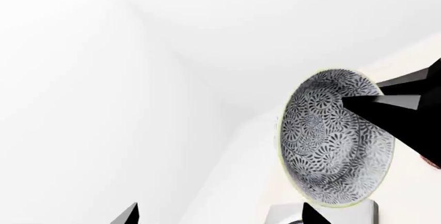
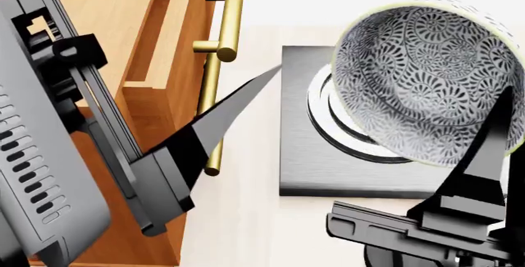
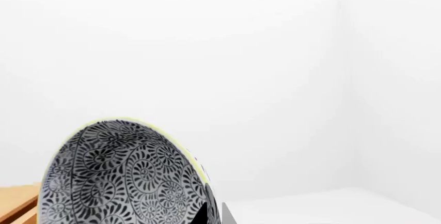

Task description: Pick the akita bowl on the wooden cabinet and place it on the plate.

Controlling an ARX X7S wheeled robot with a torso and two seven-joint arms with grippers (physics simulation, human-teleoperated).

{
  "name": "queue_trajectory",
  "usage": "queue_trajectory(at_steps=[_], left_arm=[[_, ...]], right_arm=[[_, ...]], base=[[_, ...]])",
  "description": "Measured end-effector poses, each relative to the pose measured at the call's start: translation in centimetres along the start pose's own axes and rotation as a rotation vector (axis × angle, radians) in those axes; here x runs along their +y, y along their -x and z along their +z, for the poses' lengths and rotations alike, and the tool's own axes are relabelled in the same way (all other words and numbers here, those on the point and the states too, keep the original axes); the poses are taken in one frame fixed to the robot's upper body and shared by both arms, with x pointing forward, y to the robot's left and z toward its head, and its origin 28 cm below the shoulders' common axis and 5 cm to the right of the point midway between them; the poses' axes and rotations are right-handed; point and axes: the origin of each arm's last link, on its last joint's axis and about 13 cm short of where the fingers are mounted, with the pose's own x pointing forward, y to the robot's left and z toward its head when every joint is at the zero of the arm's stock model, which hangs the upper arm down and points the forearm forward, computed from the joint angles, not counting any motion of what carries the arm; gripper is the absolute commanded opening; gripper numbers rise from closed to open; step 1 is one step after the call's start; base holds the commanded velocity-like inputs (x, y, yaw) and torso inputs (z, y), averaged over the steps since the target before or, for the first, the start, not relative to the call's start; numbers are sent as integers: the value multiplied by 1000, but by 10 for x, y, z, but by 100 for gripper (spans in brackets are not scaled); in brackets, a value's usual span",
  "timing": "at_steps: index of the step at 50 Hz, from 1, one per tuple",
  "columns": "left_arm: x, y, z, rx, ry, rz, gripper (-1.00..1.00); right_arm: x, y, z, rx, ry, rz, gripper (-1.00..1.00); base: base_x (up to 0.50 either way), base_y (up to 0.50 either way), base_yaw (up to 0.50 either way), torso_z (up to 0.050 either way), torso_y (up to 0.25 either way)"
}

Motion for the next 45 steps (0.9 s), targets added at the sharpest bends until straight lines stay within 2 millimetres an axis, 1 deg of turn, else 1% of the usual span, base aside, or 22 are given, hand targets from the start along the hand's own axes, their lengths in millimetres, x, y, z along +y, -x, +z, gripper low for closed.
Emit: queue_trajectory(at_steps=[33,45], left_arm=[[0,1,-3,-16,14,30,100],[-1,1,-5,-17,17,30,100]], right_arm=[[-46,11,15,-73,-60,-275,-100],[-65,16,23,-106,-121,-383,-100]], base=[[0,0,0,0,0],[0,0,0,1,1]])
